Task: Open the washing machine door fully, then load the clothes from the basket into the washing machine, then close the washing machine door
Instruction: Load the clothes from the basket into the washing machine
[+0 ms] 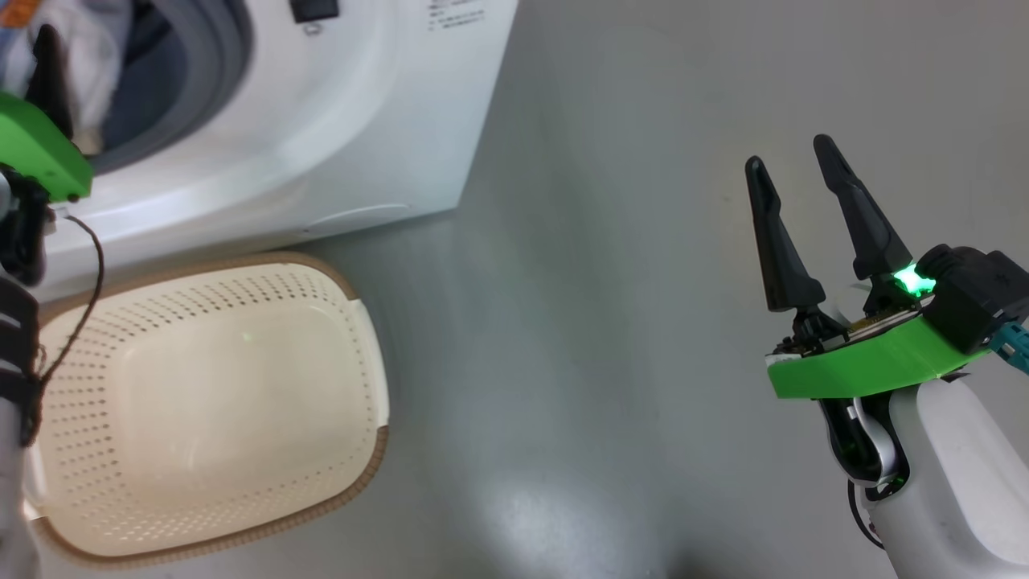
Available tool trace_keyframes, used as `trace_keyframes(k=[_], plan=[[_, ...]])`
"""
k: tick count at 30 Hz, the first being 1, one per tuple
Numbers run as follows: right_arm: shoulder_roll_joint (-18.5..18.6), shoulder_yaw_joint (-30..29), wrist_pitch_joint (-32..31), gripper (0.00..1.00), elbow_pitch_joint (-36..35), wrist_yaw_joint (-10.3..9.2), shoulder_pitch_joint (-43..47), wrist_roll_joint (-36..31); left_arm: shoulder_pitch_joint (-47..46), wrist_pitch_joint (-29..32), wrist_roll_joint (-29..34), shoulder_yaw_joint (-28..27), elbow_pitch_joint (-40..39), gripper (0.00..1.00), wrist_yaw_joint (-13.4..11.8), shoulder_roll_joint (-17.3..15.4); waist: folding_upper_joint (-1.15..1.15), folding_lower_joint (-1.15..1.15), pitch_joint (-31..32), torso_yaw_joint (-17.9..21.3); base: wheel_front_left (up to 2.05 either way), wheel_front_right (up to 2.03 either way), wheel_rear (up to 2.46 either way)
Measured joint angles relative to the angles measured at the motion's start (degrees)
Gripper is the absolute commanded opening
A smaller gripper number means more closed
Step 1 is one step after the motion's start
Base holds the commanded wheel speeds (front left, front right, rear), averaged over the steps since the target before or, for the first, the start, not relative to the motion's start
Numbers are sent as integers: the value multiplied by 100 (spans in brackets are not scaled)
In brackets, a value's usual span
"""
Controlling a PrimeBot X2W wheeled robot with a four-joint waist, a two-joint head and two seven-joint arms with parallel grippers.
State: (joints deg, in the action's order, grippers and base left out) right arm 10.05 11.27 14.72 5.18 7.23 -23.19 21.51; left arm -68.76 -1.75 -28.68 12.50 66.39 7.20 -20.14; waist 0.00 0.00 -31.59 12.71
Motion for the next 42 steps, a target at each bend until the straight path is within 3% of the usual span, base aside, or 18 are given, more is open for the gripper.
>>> trace_keyframes(k=[6, 12, 14, 15, 20, 29, 41, 42], plan=[[-16, -25, 0, 100, -27, 0, -22, -41, -307, 485, -51, 158, 408, 100, -4, -44, 0, 0, -192, 124, 0, 0, 0], [-49, -29, 0, 100, -35, 0, -37, -42, -625, 795, 11, 263, 576, 100, -230, -132, 0, 0, -302, 148, 0, 0, 0], [-51, -24, 0, 100, -32, 0, -38, -42, -692, 889, 11, 291, 591, 8, -231, -129, 0, 0, -316, 139, 0, 0, 0], [-51, -22, 0, 100, -31, 0, -38, -42, -714, 889, 11, 302, 605, 0, -230, -127, 0, 0, -324, 137, 0, 0, 0], [-51, -8, 0, 100, -25, 0, -46, -42, -747, 502, 10, 299, 610, 0, -277, -131, 0, 0, -365, 138, 0, 0, 0], [-65, 49, 0, 100, -26, 0, -115, -44, -1191, -910, 8, 237, 391, 0, -270, -198, 0, 0, -493, 222, 0, 0, 0], [-110, 97, 0, 100, -51, 0, -115, -59, -1596, -1246, 9, 190, 331, 0, -176, -326, 0, 0, -770, 409, 0, 0, 0], [-115, 100, 0, 100, -51, 0, -115, -59, -1600, -1246, 9, 190, 374, 4, -175, -323, 0, 0, -790, 414, 0, 0, 0]])
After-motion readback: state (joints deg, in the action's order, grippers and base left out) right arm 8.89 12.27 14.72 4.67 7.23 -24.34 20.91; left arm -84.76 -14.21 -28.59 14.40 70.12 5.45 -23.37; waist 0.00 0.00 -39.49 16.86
